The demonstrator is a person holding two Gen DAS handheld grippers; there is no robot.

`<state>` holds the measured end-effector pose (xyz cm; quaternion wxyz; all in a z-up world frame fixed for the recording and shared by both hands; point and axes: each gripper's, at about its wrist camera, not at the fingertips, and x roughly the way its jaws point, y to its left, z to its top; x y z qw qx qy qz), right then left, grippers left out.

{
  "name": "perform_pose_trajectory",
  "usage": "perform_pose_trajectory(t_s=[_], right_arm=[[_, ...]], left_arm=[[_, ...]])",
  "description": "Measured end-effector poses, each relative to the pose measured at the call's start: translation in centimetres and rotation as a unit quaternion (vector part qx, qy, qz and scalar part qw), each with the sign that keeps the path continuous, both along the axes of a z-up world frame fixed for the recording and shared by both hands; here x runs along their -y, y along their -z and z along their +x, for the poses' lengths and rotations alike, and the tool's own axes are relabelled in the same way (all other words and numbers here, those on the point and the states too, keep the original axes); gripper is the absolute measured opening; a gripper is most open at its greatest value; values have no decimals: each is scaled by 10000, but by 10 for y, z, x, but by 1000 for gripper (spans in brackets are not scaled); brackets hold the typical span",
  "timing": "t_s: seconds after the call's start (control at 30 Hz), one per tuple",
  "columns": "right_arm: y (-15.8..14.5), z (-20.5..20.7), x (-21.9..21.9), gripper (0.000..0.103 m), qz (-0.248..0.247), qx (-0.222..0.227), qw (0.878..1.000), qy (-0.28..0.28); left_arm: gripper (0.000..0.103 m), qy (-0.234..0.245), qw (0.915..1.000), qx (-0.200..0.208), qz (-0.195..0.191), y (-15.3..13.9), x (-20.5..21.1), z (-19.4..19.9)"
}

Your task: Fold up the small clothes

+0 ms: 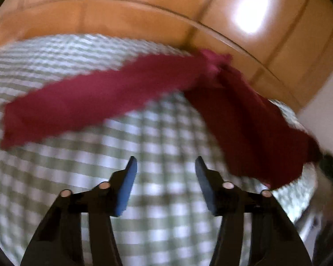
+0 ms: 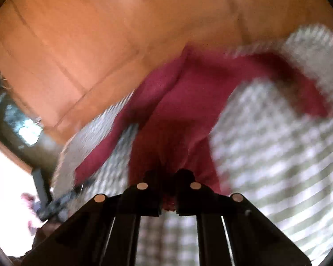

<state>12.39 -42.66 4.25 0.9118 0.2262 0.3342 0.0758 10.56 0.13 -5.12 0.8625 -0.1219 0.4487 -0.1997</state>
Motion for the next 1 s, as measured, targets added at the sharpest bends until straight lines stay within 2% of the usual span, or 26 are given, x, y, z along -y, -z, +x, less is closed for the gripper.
perform_pose_trajectory(t_s=[0.07, 0.2, 0.3, 0.37, 0.43, 0.53, 0.57, 0.6, 0.63, 0.73, 0.9, 1.0], right_arm=[[-16, 1, 23, 7, -366, 132, 9983, 423], [-24, 8, 60, 7, -566, 168, 9938, 944], [-30, 6, 78, 7, -595, 237, 9909, 1187], [-37, 5, 94, 7, -660, 303, 9892, 1272], [-37, 12, 102, 7, -775, 258, 9879, 1322], [-29, 20, 105, 7, -911, 62, 9864, 1369], [-27, 20, 105, 7, -920, 9, 9862, 1375], [-26, 19, 105, 7, -924, -17, 9861, 1379], [-26, 17, 105, 7, -925, -10, 9862, 1376], [-34, 4, 100, 7, -1060, 103, 9858, 1301], [-53, -25, 89, 7, -1090, 288, 9880, 1052], [-55, -51, 79, 7, -798, 314, 9942, 651]], left_arm=[[39, 379, 9987, -241, -259, 9, 26, 5], [39, 878, 9911, -731, -684, 26, 73, 17], [41, 923, 9881, -903, -835, 36, 100, 28], [60, 717, 9885, -878, -1001, 41, 112, 39], [70, 486, 9870, -842, -1281, 42, 116, 45], [70, 446, 9820, -987, -1549, 45, 132, 54], [60, 566, 9817, -1007, -1515, 42, 138, 55], [45, 829, 9823, -1036, -1325, 42, 150, 53], [20, 996, 9823, -1067, -1177, 41, 156, 53], [10, 1058, 9844, -876, -1103, 24, 147, 52], [9, 1088, 9847, -512, -1264, -32, 98, 49], [9, 1005, 9857, -417, -1288, -70, 56, 47]])
